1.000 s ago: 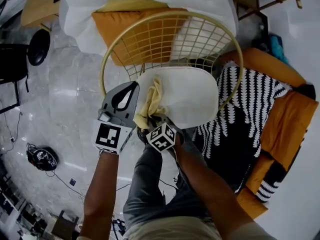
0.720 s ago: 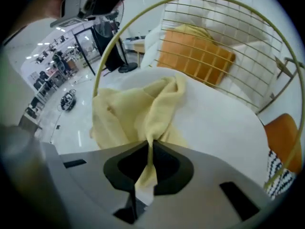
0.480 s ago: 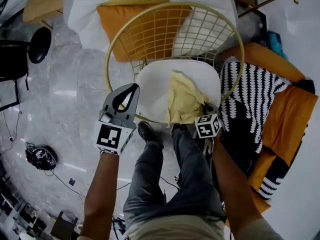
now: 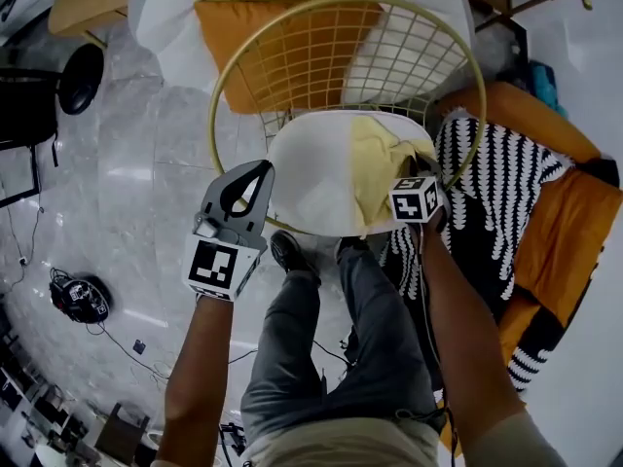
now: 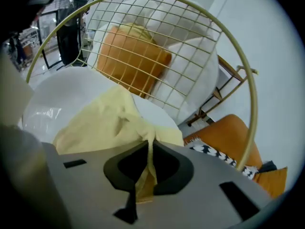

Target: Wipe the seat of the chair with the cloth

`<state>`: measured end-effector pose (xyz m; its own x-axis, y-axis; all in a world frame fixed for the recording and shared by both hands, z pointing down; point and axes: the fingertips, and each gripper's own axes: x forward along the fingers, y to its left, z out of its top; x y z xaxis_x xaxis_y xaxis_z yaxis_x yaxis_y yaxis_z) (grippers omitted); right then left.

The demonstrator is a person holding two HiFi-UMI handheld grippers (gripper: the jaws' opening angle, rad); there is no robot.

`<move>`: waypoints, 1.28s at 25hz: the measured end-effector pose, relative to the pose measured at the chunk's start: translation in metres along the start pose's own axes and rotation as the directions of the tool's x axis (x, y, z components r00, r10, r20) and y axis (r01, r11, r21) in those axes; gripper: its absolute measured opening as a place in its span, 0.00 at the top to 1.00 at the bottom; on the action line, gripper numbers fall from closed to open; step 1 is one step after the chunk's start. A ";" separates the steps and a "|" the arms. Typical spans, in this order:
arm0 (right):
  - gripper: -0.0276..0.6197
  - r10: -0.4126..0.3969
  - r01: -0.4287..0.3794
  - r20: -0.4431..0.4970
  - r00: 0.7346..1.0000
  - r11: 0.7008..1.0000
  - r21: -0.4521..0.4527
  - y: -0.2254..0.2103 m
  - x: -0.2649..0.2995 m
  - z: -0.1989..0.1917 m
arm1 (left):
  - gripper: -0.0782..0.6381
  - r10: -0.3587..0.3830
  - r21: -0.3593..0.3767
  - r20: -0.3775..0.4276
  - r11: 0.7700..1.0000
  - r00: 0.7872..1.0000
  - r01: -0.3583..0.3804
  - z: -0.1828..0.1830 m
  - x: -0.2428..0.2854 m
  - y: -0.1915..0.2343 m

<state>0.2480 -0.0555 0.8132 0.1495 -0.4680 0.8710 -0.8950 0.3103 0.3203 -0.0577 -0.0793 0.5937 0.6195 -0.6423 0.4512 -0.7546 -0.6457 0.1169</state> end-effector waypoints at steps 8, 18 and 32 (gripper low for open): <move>0.90 0.263 -0.254 0.088 0.961 0.962 -0.097 0.124 0.015 0.075 | 0.86 0.028 -0.015 -0.012 0.999 1.000 -0.028 -0.015 0.004 0.008; 0.90 0.594 -0.570 0.185 0.783 0.804 -0.167 0.262 -0.046 0.111 | 0.86 0.047 -0.046 -0.042 0.998 0.998 -0.049 -0.020 0.009 0.021; 0.90 0.317 -0.299 0.021 0.948 0.914 -0.274 0.094 0.001 0.010 | 0.86 0.048 -0.035 -0.023 0.998 0.999 -0.049 -0.005 0.017 0.007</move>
<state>0.1598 -0.0353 0.8401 -0.1504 -0.3628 0.9197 -0.7479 0.6501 0.1341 -0.0536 -0.0934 0.6067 0.5773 -0.6630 0.4766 -0.7912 -0.5986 0.1255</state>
